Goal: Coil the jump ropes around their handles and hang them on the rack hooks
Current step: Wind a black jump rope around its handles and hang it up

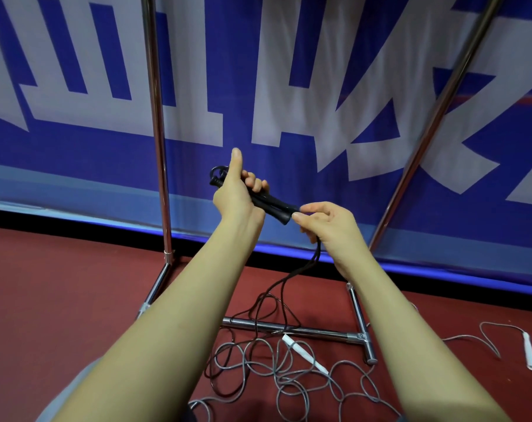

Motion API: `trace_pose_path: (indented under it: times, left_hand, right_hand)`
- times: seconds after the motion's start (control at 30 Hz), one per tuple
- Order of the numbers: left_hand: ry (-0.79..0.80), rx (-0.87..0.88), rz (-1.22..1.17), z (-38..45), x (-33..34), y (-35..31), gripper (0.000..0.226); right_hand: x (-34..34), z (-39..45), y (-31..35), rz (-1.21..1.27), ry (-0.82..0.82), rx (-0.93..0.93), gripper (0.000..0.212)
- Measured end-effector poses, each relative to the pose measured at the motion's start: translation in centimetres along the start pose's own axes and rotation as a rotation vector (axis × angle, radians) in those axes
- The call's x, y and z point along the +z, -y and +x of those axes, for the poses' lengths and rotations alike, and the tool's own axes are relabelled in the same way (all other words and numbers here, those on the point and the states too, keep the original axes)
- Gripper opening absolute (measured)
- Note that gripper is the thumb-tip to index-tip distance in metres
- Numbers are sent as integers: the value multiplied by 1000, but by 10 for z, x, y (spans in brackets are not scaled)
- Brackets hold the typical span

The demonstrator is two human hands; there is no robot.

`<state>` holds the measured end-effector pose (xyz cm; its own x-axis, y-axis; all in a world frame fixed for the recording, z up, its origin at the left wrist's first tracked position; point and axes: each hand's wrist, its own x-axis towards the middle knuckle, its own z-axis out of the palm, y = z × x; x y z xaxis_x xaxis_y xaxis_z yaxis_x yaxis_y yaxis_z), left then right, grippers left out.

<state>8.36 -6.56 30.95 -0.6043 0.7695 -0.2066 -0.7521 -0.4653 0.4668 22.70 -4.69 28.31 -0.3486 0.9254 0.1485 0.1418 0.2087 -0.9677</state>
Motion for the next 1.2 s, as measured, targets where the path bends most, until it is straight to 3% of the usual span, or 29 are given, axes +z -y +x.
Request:
trace_pose_path:
  times: [0.17, 0.37, 0.63, 0.9, 1.03, 1.2]
  left_hand:
    - [29, -12, -106, 1, 3, 2, 46]
    - [71, -72, -193, 6, 5, 13, 43]
    - [158, -189, -144, 10, 3, 26, 40]
    - [167, -177, -195, 12, 4, 22, 17]
    - [224, -189, -199, 14, 4, 27, 25]
    - [227, -222, -252, 10, 5, 34, 43]
  right_hand:
    - [5, -1, -1, 71, -86, -111, 17]
    - [9, -2, -3, 152, -168, -181, 42]
    - [0, 1, -9, 126, -233, -226, 42]
    - [2, 4, -3, -86, -165, -346, 42]
    - [0, 6, -4, -103, -200, -359, 50]
    - [-8, 8, -10, 19, -222, -265, 42]
